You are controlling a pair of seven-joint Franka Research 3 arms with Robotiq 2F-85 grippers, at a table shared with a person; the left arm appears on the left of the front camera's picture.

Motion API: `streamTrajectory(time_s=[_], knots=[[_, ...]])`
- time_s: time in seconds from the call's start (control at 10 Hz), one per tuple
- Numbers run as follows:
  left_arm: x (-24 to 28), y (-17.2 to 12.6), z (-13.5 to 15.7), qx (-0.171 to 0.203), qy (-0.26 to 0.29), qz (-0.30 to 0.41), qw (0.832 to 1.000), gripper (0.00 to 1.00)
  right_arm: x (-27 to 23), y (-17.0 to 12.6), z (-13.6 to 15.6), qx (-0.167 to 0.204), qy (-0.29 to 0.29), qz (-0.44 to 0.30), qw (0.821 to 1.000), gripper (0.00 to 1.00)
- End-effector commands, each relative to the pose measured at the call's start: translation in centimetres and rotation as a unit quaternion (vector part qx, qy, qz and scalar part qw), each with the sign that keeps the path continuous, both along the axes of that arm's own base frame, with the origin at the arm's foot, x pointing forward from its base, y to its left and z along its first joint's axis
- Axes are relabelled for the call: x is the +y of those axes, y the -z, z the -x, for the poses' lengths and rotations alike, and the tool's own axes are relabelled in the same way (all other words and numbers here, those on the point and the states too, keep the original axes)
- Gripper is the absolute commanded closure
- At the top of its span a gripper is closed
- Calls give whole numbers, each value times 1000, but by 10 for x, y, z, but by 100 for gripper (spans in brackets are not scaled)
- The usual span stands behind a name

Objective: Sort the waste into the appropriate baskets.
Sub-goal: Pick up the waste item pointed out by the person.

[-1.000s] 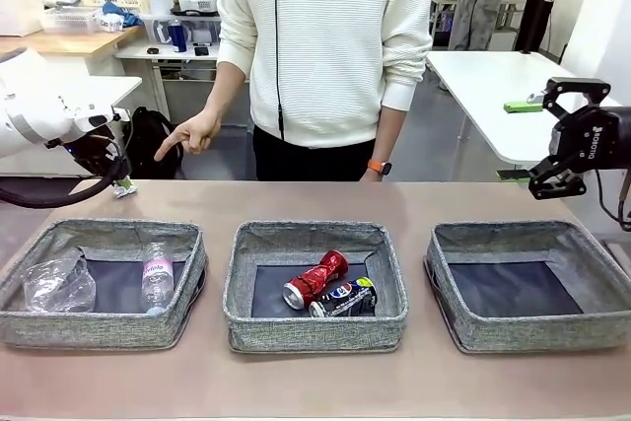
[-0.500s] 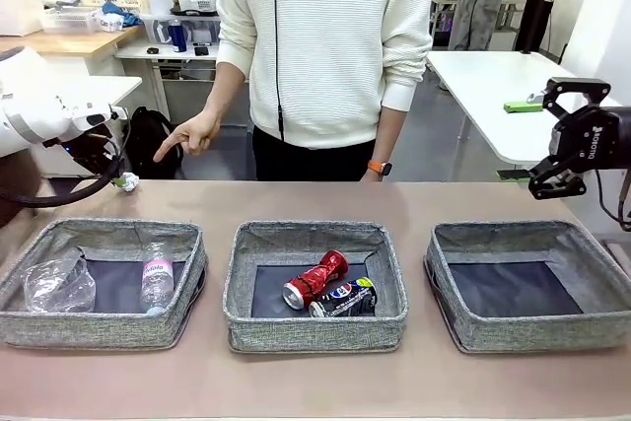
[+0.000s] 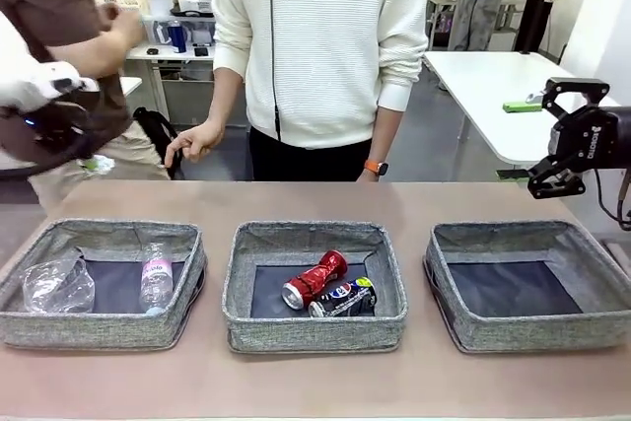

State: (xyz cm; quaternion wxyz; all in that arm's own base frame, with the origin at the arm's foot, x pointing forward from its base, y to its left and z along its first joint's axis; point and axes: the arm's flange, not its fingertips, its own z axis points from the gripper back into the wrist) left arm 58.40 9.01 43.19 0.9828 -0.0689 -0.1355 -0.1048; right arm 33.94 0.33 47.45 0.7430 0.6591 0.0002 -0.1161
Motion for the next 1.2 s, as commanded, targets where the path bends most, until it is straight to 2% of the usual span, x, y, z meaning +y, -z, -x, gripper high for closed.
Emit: streamTrajectory(time_s=[0.0,0.1,0.2,0.3,0.4,0.5,0.6,0.9,1.0,1.1], knots=[[-22,-61,110,20,73,12,997,100,0,-1,0,-6,2,-7,1000,0],[-28,-79,155,-6,108,3,994,100,0,-1,0,-6,2,-7,1000,0],[-33,-88,188,-23,166,-4,986,100,0,-1,0,-6,2,-7,1000,0],[-33,-90,213,-41,180,-20,983,100,0,-1,0,-6,2,-7,1000,0],[-31,-89,225,-58,186,-19,981,100,0,-1,0,-6,2,-7,1000,0],[-26,-84,225,-54,196,-17,979,100,0,-1,0,-6,2,-7,1000,0],[-42,-99,218,-31,177,-9,984,100,0,-1,0,-6,2,-7,1000,0],[-42,-99,218,-31,177,-9,984,100,0,-1,0,-6,2,-7,1000,0],[-43,-95,226,-37,188,-5,981,90,0,-1,0,-6,2,-7,1000,0],[-66,-108,222,-34,149,-21,988,90,0,-1,0,-6,2,-7,1000,0]])
